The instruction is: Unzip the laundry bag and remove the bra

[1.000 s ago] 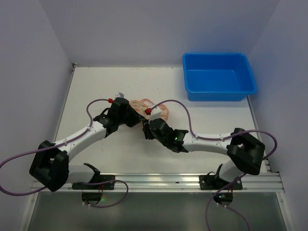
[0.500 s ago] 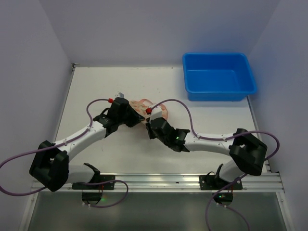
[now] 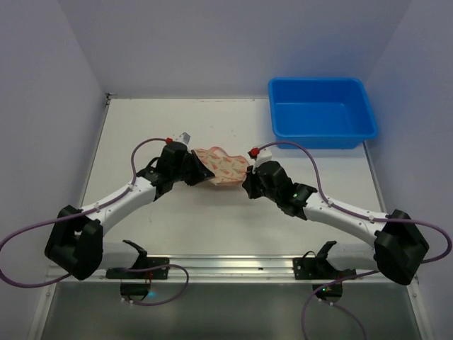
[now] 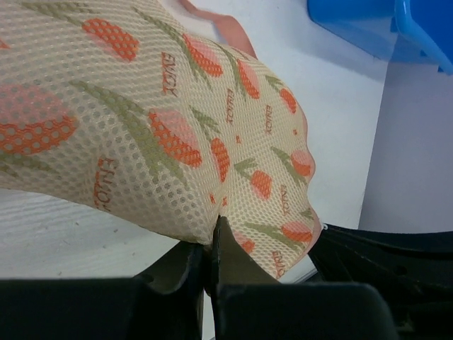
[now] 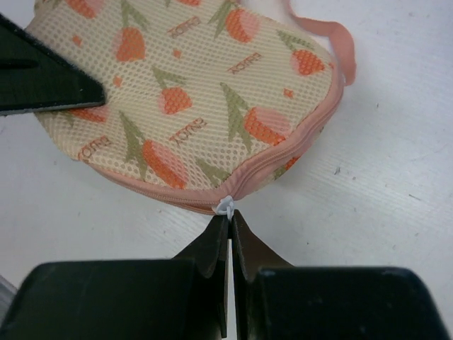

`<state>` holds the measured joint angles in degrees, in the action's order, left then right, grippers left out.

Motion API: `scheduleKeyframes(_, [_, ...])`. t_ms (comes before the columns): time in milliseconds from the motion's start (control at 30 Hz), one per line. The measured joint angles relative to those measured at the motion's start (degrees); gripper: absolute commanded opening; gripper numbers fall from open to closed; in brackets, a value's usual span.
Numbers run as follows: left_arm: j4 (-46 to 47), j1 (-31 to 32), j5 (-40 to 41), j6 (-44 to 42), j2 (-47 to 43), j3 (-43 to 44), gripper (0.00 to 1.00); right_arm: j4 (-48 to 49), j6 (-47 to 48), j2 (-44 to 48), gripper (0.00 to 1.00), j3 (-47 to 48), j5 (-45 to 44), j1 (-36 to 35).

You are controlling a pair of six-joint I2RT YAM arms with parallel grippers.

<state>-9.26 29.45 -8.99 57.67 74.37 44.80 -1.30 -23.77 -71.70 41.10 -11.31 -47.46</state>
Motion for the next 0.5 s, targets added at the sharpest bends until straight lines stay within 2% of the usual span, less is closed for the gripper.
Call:
scheduleKeyframes(100, [1.38, -0.44, -1.73, -4.52, 1.64, 0.09, 0.16, -1.64, 0.0, 0.85, 0.0, 0.0, 3.45, 0.5])
scheduleKeyframes(200, [1.31, -0.94, -1.6, -9.07, 5.18, 1.6, 0.56, -2.14, -0.7, 0.7, 0.0, 0.0, 6.97, 0.46])
scheduleKeyframes(233, [1.05, -1.29, -1.07, -10.23, 6.34, 2.38, 0.84, -2.03, -1.07, 0.33, 0.0, 0.02, 7.91, 0.13])
scheduleKeyframes(300, [0.55, -2.54, 0.48, -11.82, 8.33, 4.11, 1.0, -2.12, -1.92, -1.88, 0.0, 1.01, 8.68, -1.14])
scheduleKeyframes(500, [-1.62, -6.45, 4.24, -10.64, 7.74, 5.55, 1.0, -1.77, -4.33, -15.63, 0.0, 10.47, 9.62, -7.1])
